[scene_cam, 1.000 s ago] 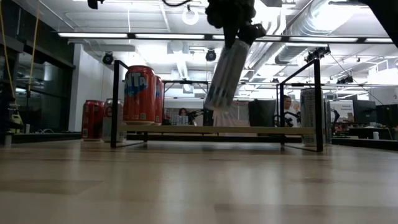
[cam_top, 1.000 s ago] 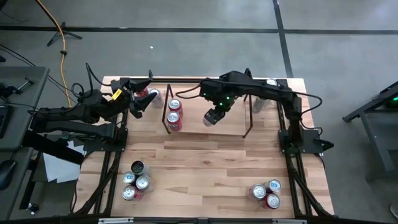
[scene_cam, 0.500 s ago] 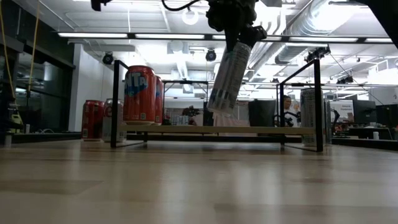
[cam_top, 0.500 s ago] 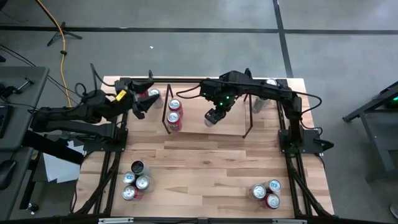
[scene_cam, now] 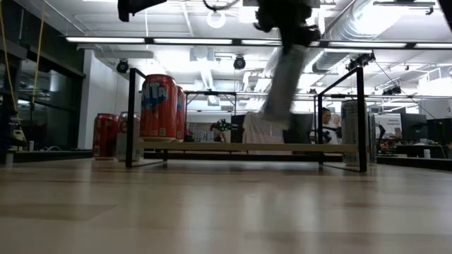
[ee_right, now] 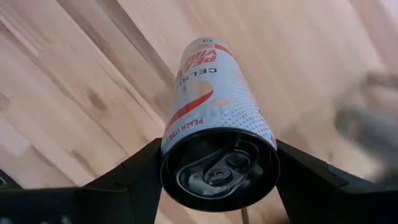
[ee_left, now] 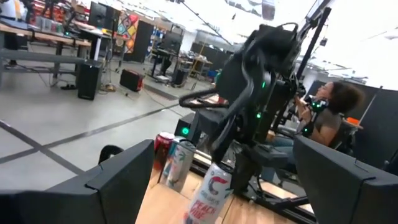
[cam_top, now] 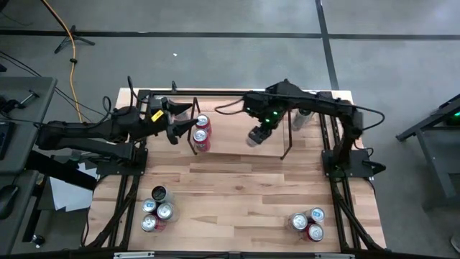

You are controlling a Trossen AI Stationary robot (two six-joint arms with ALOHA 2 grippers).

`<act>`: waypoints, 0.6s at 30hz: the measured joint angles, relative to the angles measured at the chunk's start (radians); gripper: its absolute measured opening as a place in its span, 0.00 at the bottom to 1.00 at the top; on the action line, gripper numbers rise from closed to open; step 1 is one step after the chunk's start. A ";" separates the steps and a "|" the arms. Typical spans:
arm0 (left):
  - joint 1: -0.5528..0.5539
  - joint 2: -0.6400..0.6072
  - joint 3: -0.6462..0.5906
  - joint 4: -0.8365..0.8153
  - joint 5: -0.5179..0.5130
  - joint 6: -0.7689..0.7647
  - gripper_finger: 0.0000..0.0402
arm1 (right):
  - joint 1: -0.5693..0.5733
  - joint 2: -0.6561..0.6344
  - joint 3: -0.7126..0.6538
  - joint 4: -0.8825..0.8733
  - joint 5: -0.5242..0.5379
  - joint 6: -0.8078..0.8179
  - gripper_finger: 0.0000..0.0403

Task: Place canned beverage on shelf
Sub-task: Put the bottom right white-pink soda can on the shelf

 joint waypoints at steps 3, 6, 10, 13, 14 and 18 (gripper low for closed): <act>0.001 0.000 0.000 0.041 0.000 0.001 0.84 | -0.014 -0.092 -0.111 -0.010 -0.040 0.072 0.61; 0.000 0.000 0.000 0.072 -0.001 0.024 0.84 | -0.024 -0.151 -0.175 0.001 -0.038 0.121 0.61; 0.000 0.000 0.000 0.079 -0.006 0.035 0.84 | -0.034 -0.158 -0.212 0.003 -0.046 0.144 0.61; 0.001 0.000 0.000 0.079 -0.010 0.034 0.84 | -0.039 -0.130 -0.228 0.000 -0.046 0.146 0.61; 0.001 0.000 0.000 0.079 -0.011 0.029 0.84 | -0.040 -0.115 -0.233 0.001 -0.045 0.145 0.61; 0.001 0.000 0.000 0.079 -0.011 0.029 0.84 | -0.039 -0.087 -0.230 0.001 -0.044 0.144 0.61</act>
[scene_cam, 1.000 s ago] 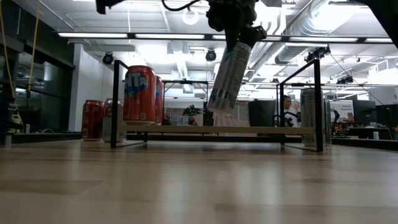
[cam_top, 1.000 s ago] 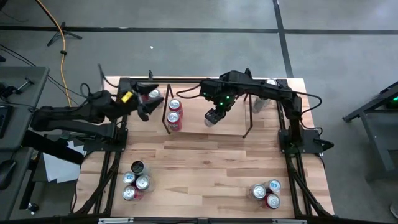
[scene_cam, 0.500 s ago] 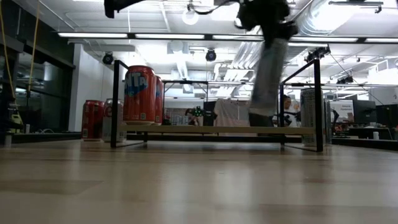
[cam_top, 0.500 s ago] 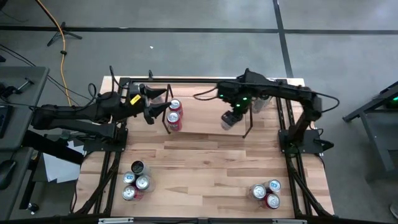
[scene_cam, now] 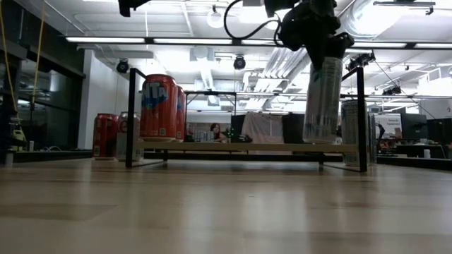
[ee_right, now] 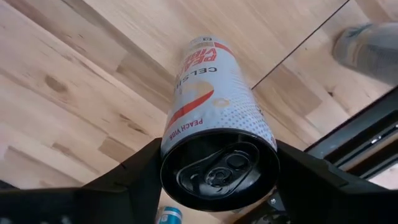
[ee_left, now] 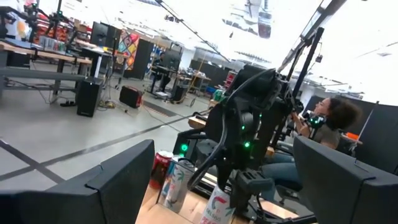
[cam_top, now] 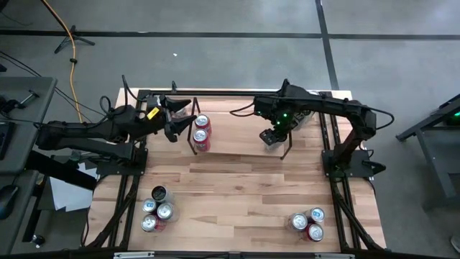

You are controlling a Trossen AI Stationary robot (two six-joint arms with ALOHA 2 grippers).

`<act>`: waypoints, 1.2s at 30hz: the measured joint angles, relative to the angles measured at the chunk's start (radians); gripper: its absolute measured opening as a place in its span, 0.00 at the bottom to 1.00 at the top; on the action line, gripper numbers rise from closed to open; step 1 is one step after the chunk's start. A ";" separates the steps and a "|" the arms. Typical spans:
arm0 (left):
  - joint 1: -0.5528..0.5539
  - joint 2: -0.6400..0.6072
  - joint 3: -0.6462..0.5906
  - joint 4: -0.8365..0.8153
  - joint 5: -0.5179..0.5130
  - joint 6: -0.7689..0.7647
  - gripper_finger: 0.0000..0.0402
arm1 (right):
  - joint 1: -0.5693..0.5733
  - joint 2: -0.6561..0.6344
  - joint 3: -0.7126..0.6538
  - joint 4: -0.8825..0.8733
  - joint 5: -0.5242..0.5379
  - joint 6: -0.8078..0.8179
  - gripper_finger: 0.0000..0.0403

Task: Place canned beverage on shelf
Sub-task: Put the bottom right white-pink soda can on the shelf

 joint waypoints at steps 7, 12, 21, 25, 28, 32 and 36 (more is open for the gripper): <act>0.000 0.000 0.000 0.011 0.000 -0.001 0.84 | 0.000 0.015 -0.001 0.001 0.007 0.000 0.71; 0.000 0.000 0.000 0.011 0.000 -0.001 0.84 | 0.000 0.011 0.008 0.041 0.023 0.000 0.72; 0.000 0.000 0.000 0.011 0.001 -0.001 0.84 | 0.000 0.005 0.008 0.049 0.024 -0.037 0.73; 0.000 0.000 0.000 0.013 0.001 -0.001 0.84 | 0.000 -0.015 0.008 0.065 0.036 -0.068 0.73; 0.000 0.000 0.000 0.013 0.001 -0.001 0.84 | 0.000 -0.035 0.008 0.095 0.047 -0.093 0.73; 0.000 0.000 0.000 0.013 0.001 -0.001 0.84 | -0.001 -0.058 0.008 0.142 0.048 -0.119 0.73; 0.000 0.000 0.000 0.013 0.001 -0.001 0.84 | -0.006 -0.079 0.008 0.166 0.048 -0.140 0.73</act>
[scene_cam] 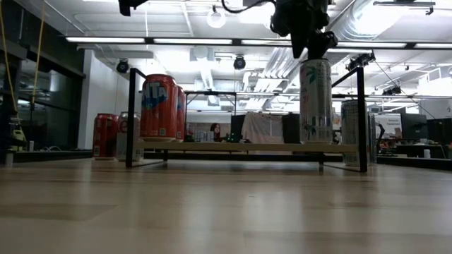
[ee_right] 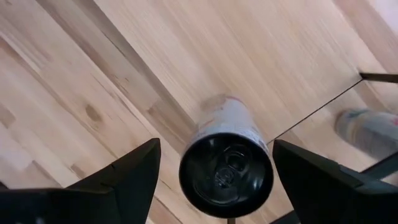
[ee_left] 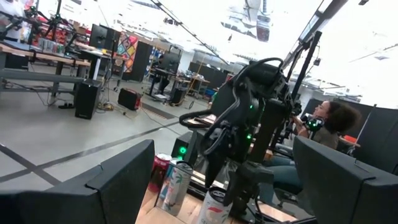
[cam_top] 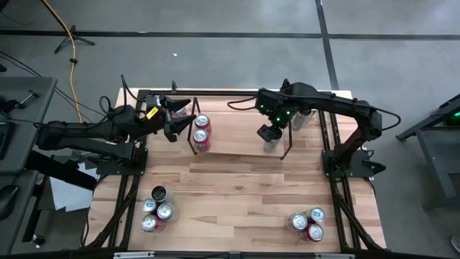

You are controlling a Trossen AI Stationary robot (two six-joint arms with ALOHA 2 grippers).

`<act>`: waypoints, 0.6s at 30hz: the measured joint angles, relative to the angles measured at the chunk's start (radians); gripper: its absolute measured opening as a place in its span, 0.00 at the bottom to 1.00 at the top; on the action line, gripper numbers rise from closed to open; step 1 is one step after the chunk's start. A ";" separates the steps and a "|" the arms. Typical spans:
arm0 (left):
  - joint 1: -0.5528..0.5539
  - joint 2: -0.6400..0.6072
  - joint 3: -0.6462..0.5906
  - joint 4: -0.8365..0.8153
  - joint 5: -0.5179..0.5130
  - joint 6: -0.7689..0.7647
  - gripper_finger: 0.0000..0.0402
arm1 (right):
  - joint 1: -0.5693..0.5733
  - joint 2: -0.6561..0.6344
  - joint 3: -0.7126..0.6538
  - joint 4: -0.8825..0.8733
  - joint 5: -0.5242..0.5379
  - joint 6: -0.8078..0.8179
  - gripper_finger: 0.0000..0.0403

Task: Place canned beverage on shelf
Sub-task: Put the bottom right white-pink soda can on the shelf

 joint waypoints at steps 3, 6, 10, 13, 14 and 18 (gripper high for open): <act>0.000 0.000 0.000 0.000 0.000 0.000 0.84 | 0.000 -0.026 0.000 0.008 0.024 -0.006 0.73; 0.000 0.000 0.000 -0.001 0.000 0.000 0.84 | 0.005 -0.062 0.000 0.009 0.063 -0.006 0.73; 0.000 0.000 0.000 -0.001 0.000 0.000 0.84 | 0.035 -0.134 -0.006 -0.011 0.125 0.061 0.73; 0.000 0.000 0.000 -0.001 -0.005 0.000 0.84 | 0.067 -0.195 -0.039 -0.031 0.167 0.179 0.73; 0.000 0.000 0.000 -0.002 -0.009 0.000 0.84 | 0.078 -0.215 -0.055 -0.030 0.181 0.228 0.73; 0.000 0.000 0.000 -0.002 -0.010 0.000 0.84 | 0.123 -0.300 -0.168 0.023 0.216 0.464 0.73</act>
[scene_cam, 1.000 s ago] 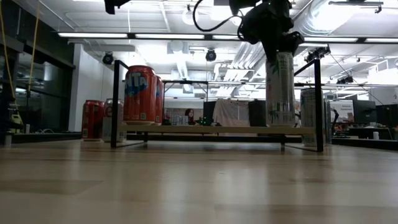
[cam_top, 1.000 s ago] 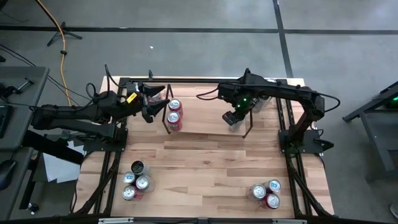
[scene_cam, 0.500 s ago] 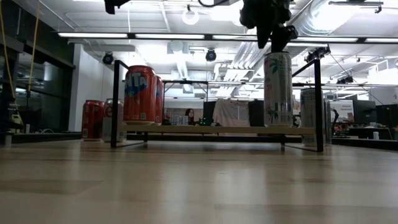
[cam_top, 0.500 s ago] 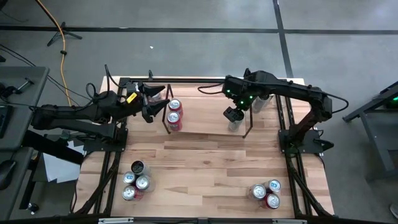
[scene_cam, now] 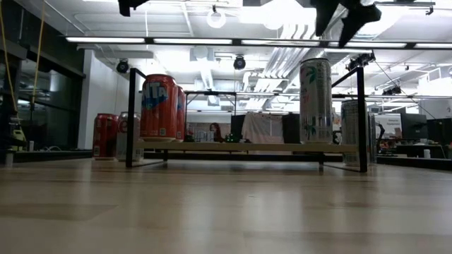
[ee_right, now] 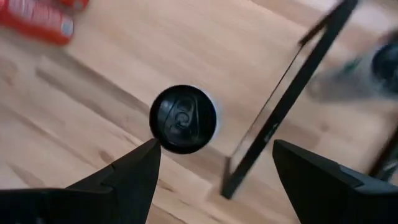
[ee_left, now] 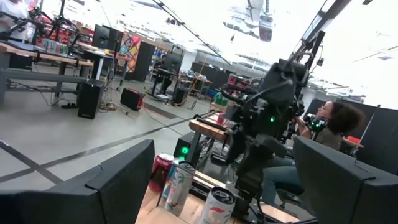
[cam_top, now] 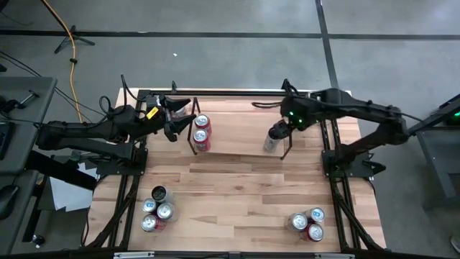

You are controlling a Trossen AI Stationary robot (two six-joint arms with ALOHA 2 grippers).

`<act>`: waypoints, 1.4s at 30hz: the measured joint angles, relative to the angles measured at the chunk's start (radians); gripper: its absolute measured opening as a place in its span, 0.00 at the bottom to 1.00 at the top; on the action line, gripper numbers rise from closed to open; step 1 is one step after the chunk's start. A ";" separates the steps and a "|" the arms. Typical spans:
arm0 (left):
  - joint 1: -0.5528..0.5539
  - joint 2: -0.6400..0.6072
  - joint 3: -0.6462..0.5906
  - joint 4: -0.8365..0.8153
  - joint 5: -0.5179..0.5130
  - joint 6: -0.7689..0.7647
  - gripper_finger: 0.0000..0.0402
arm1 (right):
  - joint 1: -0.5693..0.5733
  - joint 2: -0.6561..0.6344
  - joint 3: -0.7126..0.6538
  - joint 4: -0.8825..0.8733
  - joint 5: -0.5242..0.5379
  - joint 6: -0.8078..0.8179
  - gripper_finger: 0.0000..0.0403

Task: Place canned beverage on shelf
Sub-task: Put the bottom right white-pink soda can on the shelf

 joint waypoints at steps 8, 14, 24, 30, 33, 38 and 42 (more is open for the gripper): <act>0.000 0.000 0.000 0.000 -0.002 0.000 0.84 | 0.104 -0.036 -0.226 0.284 0.080 0.312 0.73; 0.000 0.000 0.000 0.001 -0.002 0.000 0.84 | 0.121 0.014 -0.231 0.281 0.167 0.380 0.73; 0.000 0.000 0.000 0.000 -0.002 0.000 0.84 | 0.121 0.058 -0.231 0.315 0.197 0.401 0.73; 0.000 0.000 0.000 -0.001 -0.002 0.000 0.84 | 0.119 0.065 -0.231 0.333 0.211 0.411 0.73; 0.000 0.000 0.000 -0.001 -0.002 0.000 0.84 | 0.119 0.065 -0.231 0.334 0.223 0.419 0.73; 0.000 0.000 0.000 -0.001 -0.002 0.000 0.84 | 0.119 0.072 -0.231 0.333 0.223 0.419 0.73; 0.000 0.000 0.000 -0.002 -0.002 0.000 0.84 | 0.119 0.086 -0.231 0.344 0.221 0.427 0.73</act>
